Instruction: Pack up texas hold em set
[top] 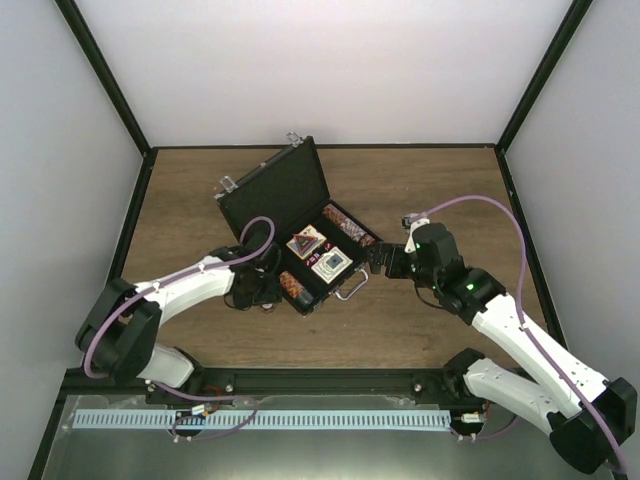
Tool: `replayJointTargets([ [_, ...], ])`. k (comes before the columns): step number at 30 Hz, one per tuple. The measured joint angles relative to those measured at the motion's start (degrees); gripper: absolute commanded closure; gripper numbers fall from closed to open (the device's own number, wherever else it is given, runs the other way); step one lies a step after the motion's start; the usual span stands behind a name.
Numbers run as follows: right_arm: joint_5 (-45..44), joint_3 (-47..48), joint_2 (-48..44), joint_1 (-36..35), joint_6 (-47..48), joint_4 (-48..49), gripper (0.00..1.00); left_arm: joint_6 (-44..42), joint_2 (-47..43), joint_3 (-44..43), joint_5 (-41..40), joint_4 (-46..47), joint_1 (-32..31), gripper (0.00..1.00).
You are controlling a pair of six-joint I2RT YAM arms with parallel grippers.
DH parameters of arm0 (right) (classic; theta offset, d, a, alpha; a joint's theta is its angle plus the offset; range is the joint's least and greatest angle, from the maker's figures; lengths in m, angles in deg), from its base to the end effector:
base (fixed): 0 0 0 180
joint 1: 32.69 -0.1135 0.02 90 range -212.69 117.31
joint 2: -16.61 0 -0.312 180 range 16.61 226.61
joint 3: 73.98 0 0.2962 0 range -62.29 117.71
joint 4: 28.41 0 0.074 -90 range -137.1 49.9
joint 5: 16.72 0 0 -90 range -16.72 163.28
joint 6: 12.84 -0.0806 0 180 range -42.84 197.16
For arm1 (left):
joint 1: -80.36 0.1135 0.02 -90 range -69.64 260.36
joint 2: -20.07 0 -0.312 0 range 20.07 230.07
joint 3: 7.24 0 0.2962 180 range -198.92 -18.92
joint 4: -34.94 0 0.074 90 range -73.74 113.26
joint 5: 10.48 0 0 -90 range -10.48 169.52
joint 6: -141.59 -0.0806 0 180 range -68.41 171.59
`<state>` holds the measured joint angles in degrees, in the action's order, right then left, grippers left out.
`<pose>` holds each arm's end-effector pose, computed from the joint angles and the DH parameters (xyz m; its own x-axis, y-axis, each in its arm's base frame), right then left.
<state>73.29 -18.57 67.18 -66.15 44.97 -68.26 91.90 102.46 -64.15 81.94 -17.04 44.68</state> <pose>0.2032 0.1343 0.2908 -0.6989 0.1767 -0.6931 -0.2117 0.8745 0.4364 0.2251 -0.1659 0.1445 -0.9864 -0.0874 -0.1389 -0.0629 0.9831 -0.1719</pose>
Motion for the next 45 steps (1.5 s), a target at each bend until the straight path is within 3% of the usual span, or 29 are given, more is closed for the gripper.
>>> replayJointTargets([
  [17,0.74,-0.50,0.04,0.00,-0.04,0.39,0.00,-1.40,1.46,0.92,-0.66,1.11,-0.37,0.50],
  [28,1.49,-0.59,0.68,0.00,-0.28,0.63,0.00,-1.81,1.46,2.93,-0.42,1.44,-0.46,0.45],
  [45,1.55,-0.52,0.90,0.00,-1.36,0.28,0.00,-2.49,-2.12,4.55,-1.86,1.36,-1.07,0.56],
])
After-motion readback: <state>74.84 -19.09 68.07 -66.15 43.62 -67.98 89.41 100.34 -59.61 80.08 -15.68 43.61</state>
